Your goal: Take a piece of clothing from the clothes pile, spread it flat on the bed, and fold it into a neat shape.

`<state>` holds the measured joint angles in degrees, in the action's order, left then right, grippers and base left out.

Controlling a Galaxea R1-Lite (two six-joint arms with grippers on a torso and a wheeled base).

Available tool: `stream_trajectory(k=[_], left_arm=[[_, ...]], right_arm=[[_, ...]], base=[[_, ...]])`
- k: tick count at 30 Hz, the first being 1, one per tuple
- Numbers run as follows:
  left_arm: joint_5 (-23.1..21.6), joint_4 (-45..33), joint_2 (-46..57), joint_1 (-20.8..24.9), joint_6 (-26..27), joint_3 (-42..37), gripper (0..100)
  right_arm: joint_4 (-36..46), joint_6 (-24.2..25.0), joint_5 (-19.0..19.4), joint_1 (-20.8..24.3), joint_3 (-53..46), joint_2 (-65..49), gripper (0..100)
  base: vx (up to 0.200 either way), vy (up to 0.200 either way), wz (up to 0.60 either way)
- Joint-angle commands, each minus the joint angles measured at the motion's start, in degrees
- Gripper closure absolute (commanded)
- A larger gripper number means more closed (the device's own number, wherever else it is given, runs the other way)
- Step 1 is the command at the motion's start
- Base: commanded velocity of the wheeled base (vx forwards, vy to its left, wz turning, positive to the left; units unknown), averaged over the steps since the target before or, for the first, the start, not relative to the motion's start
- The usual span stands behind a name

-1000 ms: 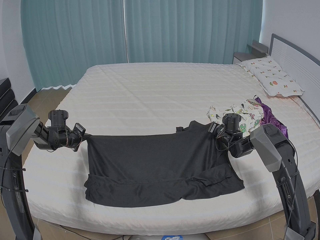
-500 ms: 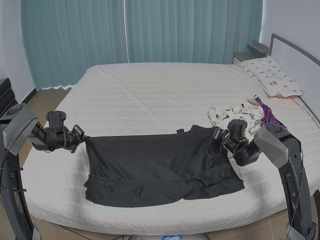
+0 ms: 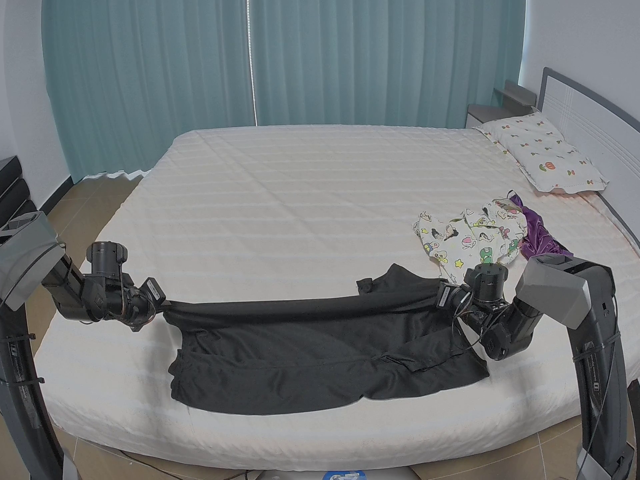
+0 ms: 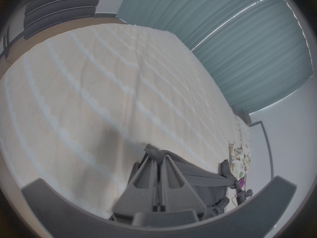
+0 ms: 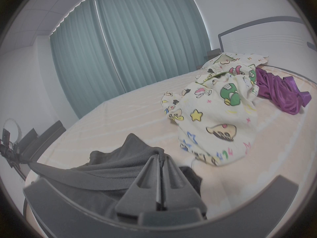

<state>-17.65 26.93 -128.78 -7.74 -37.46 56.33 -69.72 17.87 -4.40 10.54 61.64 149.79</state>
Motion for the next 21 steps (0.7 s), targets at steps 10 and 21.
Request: stream_trajectory(k=[10,21], left_arm=[[2.45,-0.03,0.20,2.29,4.24,-9.05,100],[3.06,-0.30,0.29,2.29,7.49,-11.42,0]], right_arm=[[-6.04,-3.63,0.01,1.94,-16.37,-3.71,100],[-6.66,-2.93,0.09,2.46,-19.27,-3.80,0]], base=[[0.000,0.000,0.00],[0.000,0.000,0.00]])
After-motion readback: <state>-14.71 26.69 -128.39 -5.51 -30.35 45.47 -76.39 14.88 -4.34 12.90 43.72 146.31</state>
